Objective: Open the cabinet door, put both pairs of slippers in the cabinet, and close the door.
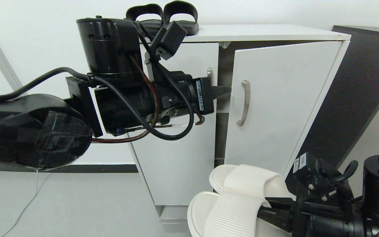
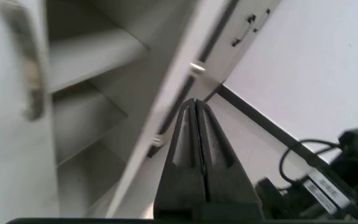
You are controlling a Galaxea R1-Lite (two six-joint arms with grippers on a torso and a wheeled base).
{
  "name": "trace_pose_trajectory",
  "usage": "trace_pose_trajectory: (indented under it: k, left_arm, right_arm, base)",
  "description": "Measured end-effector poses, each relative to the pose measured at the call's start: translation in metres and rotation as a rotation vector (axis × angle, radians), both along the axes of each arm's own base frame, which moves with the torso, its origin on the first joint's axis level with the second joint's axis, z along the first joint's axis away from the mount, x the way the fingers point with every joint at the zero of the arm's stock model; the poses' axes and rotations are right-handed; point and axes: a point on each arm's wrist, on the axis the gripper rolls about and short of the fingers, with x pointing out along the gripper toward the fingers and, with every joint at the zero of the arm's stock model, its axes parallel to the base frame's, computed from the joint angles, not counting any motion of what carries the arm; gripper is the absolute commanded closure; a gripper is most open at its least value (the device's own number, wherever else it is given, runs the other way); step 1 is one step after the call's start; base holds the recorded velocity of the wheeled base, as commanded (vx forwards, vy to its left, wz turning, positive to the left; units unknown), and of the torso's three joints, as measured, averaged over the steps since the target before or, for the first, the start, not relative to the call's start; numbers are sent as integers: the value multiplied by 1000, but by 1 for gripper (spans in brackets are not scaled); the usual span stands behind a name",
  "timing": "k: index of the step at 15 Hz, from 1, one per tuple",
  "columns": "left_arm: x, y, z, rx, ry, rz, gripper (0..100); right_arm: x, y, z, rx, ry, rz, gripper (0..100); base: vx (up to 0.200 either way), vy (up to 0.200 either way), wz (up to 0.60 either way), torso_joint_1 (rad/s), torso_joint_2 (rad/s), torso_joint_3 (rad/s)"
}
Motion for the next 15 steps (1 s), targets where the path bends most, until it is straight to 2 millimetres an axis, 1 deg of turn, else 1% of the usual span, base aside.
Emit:
trace_pose_trajectory:
  k: [3, 5, 9, 11, 14, 15]
  left_arm:
    - [8, 5, 5, -25, 6, 24, 100]
    - [17, 5, 10, -45, 4, 41, 100]
    - [40, -8, 19, -99, 1, 45, 100]
    - [50, -16, 16, -101, 3, 45, 100]
    - [59, -22, 7, -90, 18, 45, 100]
    - [61, -24, 4, -87, 23, 48, 100]
  right_arm:
    - [-2, 1, -1, -4, 2, 11, 100]
    - [-3, 1, -1, -8, -3, 17, 100]
    - [-5, 2, -3, -15, -6, 24, 100]
    - [-5, 2, -3, -18, -4, 26, 100]
    - [-5, 2, -4, -20, -3, 27, 100]
    - [-5, 3, -5, -21, -1, 28, 100]
  base:
    - [0, 0, 0, 0, 0, 0]
    - [0, 0, 0, 0, 0, 0]
    - [0, 0, 0, 0, 0, 0]
    - [0, 0, 0, 0, 0, 0]
    - [0, 0, 0, 0, 0, 0]
    - [-200, 0, 0, 7, -2, 2]
